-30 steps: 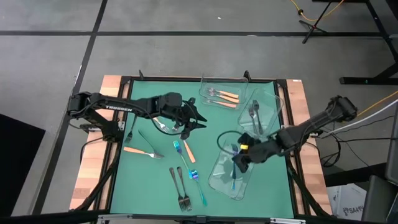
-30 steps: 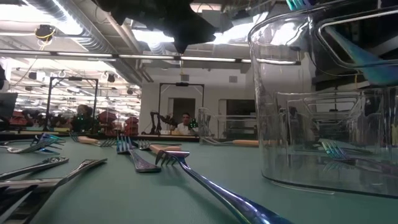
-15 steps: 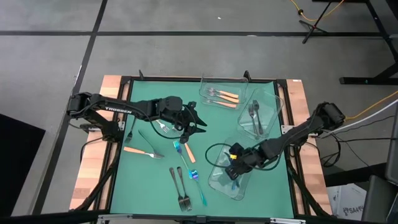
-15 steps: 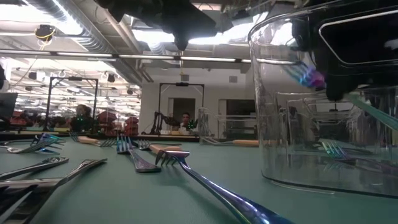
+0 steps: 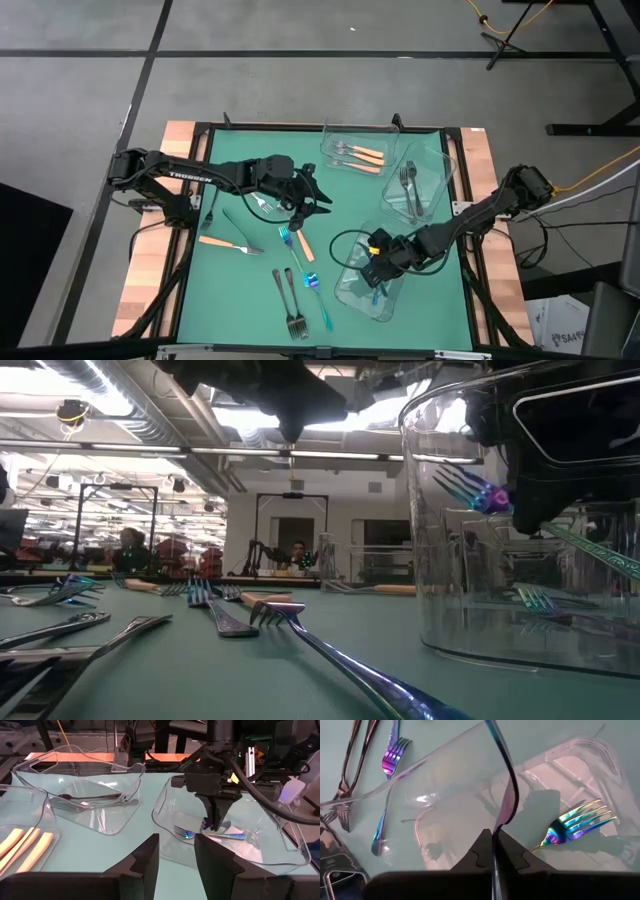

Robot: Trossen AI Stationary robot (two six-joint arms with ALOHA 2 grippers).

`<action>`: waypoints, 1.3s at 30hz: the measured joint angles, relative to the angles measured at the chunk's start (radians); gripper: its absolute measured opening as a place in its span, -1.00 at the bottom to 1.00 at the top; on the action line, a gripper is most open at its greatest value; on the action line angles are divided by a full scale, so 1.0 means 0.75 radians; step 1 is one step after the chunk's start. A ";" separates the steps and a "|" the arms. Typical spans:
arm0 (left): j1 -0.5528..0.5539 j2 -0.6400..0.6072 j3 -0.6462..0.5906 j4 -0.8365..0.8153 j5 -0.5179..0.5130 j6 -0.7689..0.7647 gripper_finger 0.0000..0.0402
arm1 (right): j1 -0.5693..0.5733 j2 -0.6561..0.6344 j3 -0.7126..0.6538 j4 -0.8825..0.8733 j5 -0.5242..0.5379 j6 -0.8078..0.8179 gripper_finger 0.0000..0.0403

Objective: Sort silverware by color (type)
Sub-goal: Put the blue fork into the bottom transparent bin, then put the black fork into the center transparent bin

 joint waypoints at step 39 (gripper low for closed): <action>0.000 0.000 0.000 -0.166 -0.239 -0.002 -0.41 | 0.000 -0.112 0.000 -0.010 -0.012 -0.138 -0.67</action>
